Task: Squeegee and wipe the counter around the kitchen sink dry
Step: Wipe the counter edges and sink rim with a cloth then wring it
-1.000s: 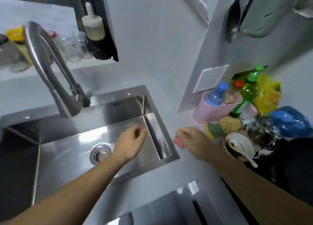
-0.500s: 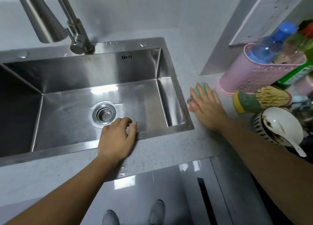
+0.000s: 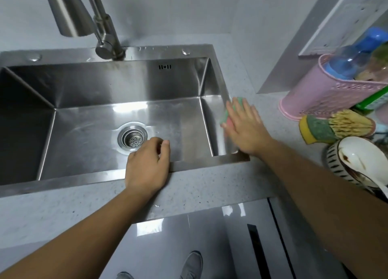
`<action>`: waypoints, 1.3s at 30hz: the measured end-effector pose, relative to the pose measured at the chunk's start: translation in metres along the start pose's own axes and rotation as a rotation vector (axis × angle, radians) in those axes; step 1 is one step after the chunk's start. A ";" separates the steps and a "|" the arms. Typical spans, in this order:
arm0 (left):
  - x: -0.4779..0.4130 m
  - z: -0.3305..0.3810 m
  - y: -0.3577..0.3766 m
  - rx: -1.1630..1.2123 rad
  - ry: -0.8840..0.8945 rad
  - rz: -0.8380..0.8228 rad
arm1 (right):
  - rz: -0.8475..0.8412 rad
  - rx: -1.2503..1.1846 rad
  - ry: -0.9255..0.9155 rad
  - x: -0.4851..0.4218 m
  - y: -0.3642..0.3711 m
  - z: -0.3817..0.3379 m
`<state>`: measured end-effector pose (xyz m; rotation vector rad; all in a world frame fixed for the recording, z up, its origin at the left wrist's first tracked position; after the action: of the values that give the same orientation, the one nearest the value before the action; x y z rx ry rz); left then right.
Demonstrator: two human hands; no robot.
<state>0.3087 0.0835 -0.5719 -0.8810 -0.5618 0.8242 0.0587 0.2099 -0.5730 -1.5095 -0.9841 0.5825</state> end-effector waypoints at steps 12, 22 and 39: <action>-0.002 0.004 0.010 -0.098 0.097 -0.055 | 0.057 -0.134 -0.197 0.049 0.006 0.000; 0.001 0.005 0.001 0.091 0.108 -0.011 | 0.050 -0.338 -0.138 0.092 0.005 -0.016; 0.027 -0.198 -0.122 -0.283 0.101 0.058 | 0.029 0.036 -0.447 0.111 0.080 -0.329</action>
<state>0.5146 -0.0282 -0.5711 -1.1960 -0.5741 0.7578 0.4047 0.1267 -0.5686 -1.3905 -1.2833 0.9807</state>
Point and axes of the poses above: each hand's wrist, its own x-axis away from the middle knuckle, its own y-axis out of the palm, z = x × y, the point moved 7 cm from there along -x, towards the middle knuckle, and after that the axes turned 3 degrees about -x, right-handed, at the moved point
